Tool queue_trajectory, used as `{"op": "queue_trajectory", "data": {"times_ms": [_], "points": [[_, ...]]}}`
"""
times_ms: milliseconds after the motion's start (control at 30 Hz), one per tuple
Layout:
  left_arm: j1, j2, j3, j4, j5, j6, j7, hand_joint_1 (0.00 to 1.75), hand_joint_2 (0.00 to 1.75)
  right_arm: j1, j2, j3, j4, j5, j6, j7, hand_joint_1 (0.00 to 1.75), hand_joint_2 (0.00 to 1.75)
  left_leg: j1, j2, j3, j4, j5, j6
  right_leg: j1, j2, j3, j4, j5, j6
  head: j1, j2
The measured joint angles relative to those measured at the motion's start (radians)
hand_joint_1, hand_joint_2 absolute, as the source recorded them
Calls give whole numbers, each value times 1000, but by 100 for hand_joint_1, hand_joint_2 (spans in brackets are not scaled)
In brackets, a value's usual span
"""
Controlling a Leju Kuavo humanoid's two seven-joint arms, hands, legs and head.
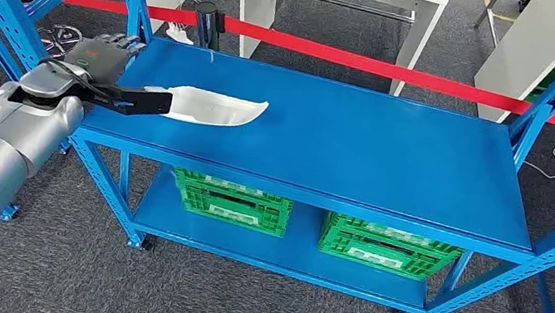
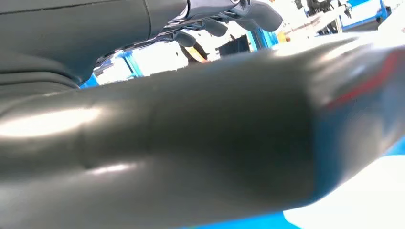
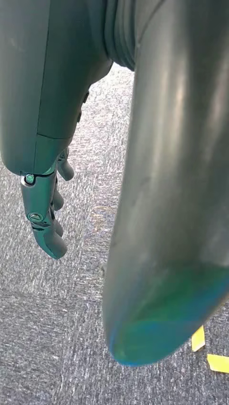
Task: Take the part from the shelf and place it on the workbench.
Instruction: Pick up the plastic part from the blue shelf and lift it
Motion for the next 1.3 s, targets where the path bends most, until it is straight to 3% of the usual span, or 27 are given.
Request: {"op": "queue_trajectory", "data": {"times_ms": [367, 567, 867, 1033, 1300], "points": [[123, -29, 0, 0, 40, 145, -37, 0, 0, 0, 0, -16, 0, 8, -1, 1, 0, 0, 1, 1, 3, -1, 0, 0, 2, 0, 0, 2, -2, 2, 0, 0], [140, -39, 0, 0, 52, 153, -42, 0, 0, 0, 0, -17, 0, 8, -1, 1, 0, 0, 1, 2, 3, -1, 0, 0, 2, 1, -1, 3, -2, 2, 0, 0], [169, -57, 2, 0, 67, 237, -45, 0, 0, 0, 0, -23, 0, 12, -1, 1, 0, 0, 1, 1, 3, -1, 0, 0, 2, 0, -1, 3, -3, 2, 0, 0], [227, -140, 2, 4, 48, 383, -13, 0, 0, -2, 5, -40, 0, 20, -6, 0, 0, 0, 1, 0, 3, -1, 0, 0, 1, 0, 0, 3, -3, 3, 0, 0], [227, -175, 2, 8, 46, 368, 27, 0, 0, -1, 5, -55, 0, 29, -4, 2, 0, 0, 1, 1, 3, -1, 0, 0, 2, 0, -1, 4, -3, 3, 0, 0]]}}
